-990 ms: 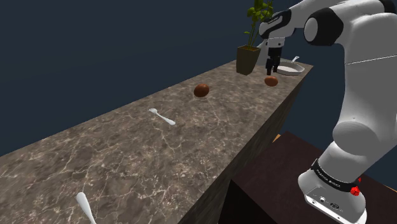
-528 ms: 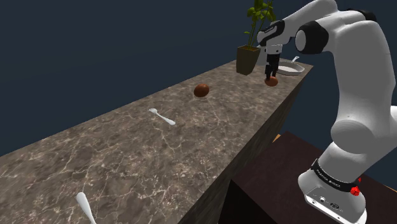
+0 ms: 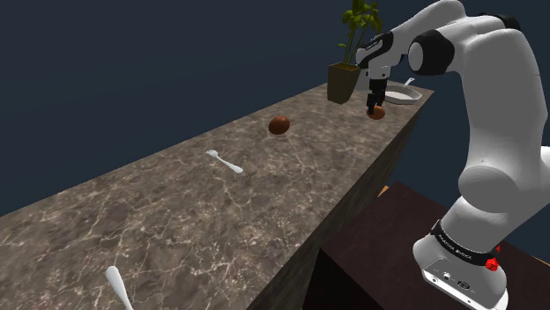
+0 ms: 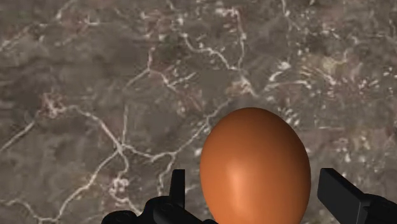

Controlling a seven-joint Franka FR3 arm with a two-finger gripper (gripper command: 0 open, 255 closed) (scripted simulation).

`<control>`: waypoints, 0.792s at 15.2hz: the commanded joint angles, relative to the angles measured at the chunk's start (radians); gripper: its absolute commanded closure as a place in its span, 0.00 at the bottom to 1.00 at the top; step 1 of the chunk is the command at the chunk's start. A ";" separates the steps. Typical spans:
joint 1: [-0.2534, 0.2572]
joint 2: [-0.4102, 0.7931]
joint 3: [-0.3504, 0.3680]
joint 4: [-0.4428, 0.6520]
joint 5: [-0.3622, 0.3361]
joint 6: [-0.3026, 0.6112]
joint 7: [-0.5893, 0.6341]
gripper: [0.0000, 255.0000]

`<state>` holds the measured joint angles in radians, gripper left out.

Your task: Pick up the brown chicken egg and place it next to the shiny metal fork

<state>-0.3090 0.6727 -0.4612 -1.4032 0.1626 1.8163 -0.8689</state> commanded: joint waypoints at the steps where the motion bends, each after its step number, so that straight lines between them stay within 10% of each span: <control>1: 0.000 0.000 0.000 0.000 0.000 0.000 0.000 0.00; 2: 0.000 0.000 0.000 0.000 0.000 0.000 0.000 0.00; 3: 0.000 0.000 0.000 0.000 0.000 0.000 0.000 1.00; 12: 0.000 0.000 0.000 0.000 0.000 0.000 0.000 1.00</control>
<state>-0.3090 0.6722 -0.4615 -1.4035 0.1624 1.8167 -0.8690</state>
